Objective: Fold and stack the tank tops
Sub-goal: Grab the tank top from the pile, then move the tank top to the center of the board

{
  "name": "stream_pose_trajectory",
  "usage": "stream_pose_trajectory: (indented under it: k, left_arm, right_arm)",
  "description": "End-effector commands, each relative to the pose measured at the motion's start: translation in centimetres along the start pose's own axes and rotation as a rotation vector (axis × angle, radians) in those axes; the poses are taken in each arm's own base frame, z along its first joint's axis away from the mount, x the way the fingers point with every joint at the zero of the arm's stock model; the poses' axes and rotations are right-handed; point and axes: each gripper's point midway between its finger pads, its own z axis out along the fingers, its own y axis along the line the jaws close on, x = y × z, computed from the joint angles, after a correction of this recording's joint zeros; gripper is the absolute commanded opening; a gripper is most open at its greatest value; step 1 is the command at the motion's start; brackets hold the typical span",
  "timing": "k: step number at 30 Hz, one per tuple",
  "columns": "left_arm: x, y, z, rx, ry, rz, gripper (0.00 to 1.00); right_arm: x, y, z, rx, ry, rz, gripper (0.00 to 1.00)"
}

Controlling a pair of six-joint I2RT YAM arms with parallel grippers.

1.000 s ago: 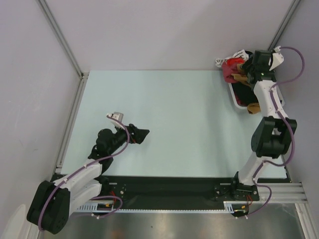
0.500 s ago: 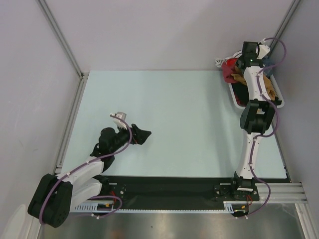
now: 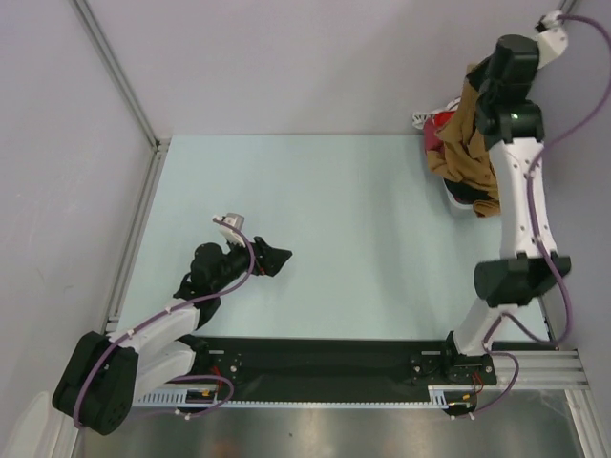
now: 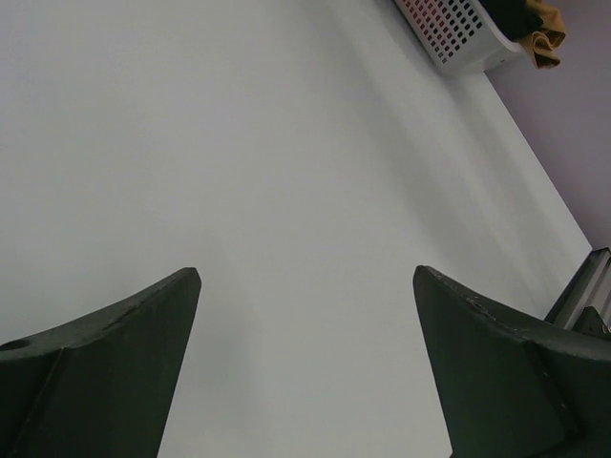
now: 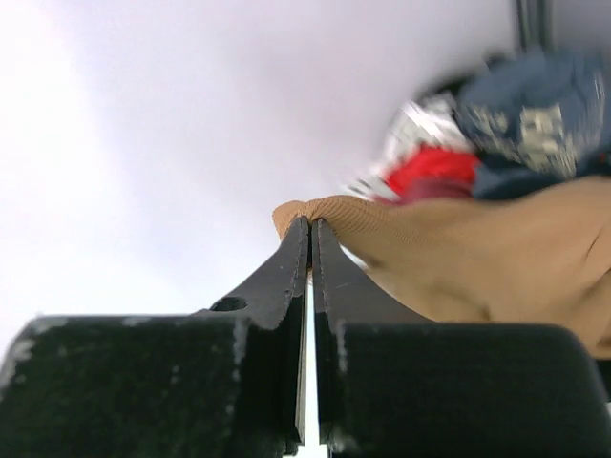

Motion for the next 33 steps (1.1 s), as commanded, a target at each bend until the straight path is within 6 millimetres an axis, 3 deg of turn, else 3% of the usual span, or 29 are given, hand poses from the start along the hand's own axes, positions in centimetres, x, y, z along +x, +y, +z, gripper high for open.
stream_pose_trajectory:
  k: [1,2,3,4,6,9,12,13,15,16,21,24,26,29,33]
  left_arm:
    - [-2.0,-1.2,0.5,0.027,-0.049,0.043,1.00]
    - [-2.0,-1.2,0.5,0.024,-0.049,0.046,1.00]
    - [-2.0,-1.2,0.5,0.024,-0.049,0.048,1.00]
    - [-2.1,-1.2,0.4,0.024,-0.054,0.052,1.00]
    - [-2.2,-1.3,0.4,0.023,-0.056,0.056,1.00]
    - [-2.3,-1.5,0.3,0.025,-0.060,0.064,1.00]
    - [-2.3,-1.7,0.3,0.030,-0.062,0.068,1.00]
    - [-2.4,-1.8,0.3,0.032,-0.062,0.070,1.00]
    - [-2.5,-2.0,0.2,0.037,-0.068,0.076,1.00]
    - [-2.5,-1.9,0.1,0.034,-0.069,0.079,1.00]
    - [-3.1,-3.0,-0.4,0.074,-0.105,0.103,1.00]
    - [-3.1,-4.1,-0.7,0.120,-0.116,0.122,1.00]
    - [-3.4,-4.5,-1.1,0.137,-0.134,0.132,1.00]
    - [-3.9,-4.8,-1.6,0.139,-0.165,0.141,1.00]
    - [-4.6,-4.4,-2.4,0.106,-0.209,0.152,0.99]
  right_arm:
    - [-6.9,1.6,-5.7,-0.105,-0.154,0.068,0.00]
    - [-6.9,1.5,-6.0,-0.113,-0.156,0.067,0.00]
    - [-5.4,0.9,-5.9,-0.112,-0.129,0.043,0.00]
    - [-7.0,1.7,-7.7,-0.168,-0.167,0.062,0.00]
    - [-6.5,2.1,-8.9,-0.220,-0.153,0.072,0.00]
    - [-7.6,5.3,-12.9,-0.410,-0.121,0.094,0.00]
    - [-8.0,8.9,-18.1,-0.597,-0.083,0.090,0.00]
    - [-7.1,11.1,-20.8,-0.700,-0.055,0.073,0.00]
    - [-7.9,12.5,-24.9,-0.800,-0.069,0.068,0.00]
    - [-7.3,14.1,-27.7,-0.883,-0.047,0.072,0.00]
    - [-9.8,16.2,-39.8,-1.244,-0.022,0.126,0.00]
    - [-11.8,16.1,-44.4,-1.386,0.012,0.184,0.00]
    - [-12.6,15.6,-45.6,-1.416,0.018,0.204,0.00]
    - [-12.4,14.9,-44.9,-1.366,0.004,0.191,0.00]
    - [-8.5,14.9,-39.9,-1.179,0.037,0.111,0.00]
